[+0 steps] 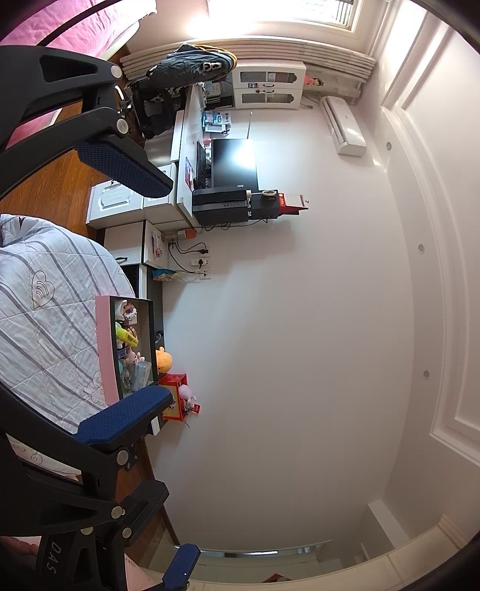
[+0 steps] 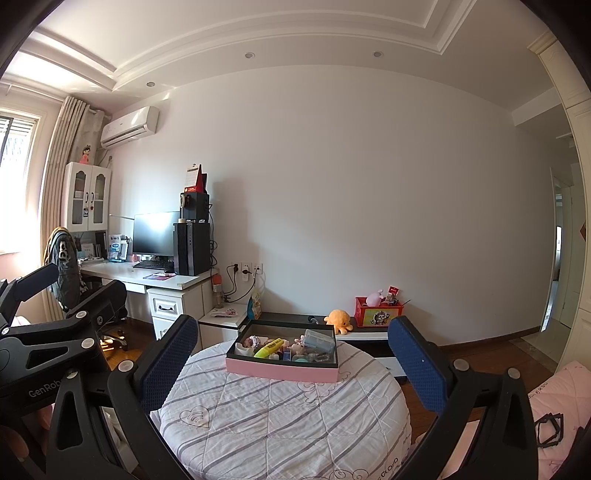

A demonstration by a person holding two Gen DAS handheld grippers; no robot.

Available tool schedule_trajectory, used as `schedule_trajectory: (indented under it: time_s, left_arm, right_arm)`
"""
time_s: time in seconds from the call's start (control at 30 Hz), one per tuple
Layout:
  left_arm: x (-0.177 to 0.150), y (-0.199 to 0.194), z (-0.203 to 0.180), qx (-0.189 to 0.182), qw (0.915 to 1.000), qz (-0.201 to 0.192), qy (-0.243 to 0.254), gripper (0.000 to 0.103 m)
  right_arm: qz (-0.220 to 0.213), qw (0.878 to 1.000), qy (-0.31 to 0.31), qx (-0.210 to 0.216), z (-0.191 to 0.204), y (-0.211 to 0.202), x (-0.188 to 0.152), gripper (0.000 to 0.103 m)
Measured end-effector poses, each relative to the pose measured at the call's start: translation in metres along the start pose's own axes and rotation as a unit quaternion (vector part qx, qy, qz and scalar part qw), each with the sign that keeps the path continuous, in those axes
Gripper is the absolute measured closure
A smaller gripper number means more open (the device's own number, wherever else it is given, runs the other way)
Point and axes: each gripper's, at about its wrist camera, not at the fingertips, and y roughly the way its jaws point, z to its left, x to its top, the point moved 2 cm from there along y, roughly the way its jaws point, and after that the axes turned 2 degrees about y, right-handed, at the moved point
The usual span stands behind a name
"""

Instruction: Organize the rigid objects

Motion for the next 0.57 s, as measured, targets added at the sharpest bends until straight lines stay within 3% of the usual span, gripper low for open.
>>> schedule_trajectory:
  time_s: [0.57]
  left_arm:
    - [-0.0043,0.0007,-0.0009,-0.002,1.0,0.002,-0.001,0.0]
  right_arm:
    - [0.001,1.0,-0.001,-0.002,0.0011,0.0009,-0.0014,0.0]
